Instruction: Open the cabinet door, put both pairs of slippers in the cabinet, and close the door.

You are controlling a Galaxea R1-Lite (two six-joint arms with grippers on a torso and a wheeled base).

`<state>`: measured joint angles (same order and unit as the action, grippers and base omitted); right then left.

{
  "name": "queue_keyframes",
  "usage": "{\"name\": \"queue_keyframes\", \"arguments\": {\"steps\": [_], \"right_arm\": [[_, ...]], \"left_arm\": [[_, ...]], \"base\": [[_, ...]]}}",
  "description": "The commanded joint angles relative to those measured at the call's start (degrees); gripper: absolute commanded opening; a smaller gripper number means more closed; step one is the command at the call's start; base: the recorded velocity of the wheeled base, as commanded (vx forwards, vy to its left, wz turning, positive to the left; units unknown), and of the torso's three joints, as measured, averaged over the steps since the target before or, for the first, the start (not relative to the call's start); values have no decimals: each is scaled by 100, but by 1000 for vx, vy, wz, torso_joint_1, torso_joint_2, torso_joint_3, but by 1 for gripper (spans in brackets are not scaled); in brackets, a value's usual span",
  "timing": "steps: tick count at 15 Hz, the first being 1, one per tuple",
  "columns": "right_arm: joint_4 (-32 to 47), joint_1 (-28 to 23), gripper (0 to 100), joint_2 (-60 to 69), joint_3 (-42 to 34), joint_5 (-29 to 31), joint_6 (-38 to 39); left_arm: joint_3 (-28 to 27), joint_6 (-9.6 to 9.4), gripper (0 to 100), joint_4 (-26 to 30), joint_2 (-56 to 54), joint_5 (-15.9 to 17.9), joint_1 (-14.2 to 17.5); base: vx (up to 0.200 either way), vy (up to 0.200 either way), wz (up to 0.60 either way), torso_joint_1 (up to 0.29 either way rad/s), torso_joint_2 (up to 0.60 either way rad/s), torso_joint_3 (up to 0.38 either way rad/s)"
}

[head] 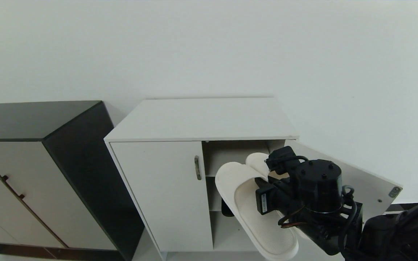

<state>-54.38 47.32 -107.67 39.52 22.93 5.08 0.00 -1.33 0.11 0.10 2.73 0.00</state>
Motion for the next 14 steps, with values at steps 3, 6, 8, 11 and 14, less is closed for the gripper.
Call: {"name": "queue_keyframes", "arguments": {"steps": [3,6,8,11,14], "right_arm": [[-29,-4,0,-53,3,1,1],[-213,-4,0,-123,-6,1,-7],[-222,-4,0,-123,-23,1,1],[-222,5,0,-132,-32,1,1],[-222,-4,0,-132,-41,1,1]], "left_arm": [[0,1,0,-2,-1,-1,0],[0,1,0,-2,-1,-1,0],[0,1,0,-2,-1,-1,0],[0,1,0,-2,-1,-1,0],[0,1,0,-2,-1,-1,0]], "base": [[0,0,0,-216,538,318],[0,0,0,-198,512,315],[0,0,0,-178,500,312],[0,0,0,-160,483,323],[0,0,0,-139,468,325]]}}
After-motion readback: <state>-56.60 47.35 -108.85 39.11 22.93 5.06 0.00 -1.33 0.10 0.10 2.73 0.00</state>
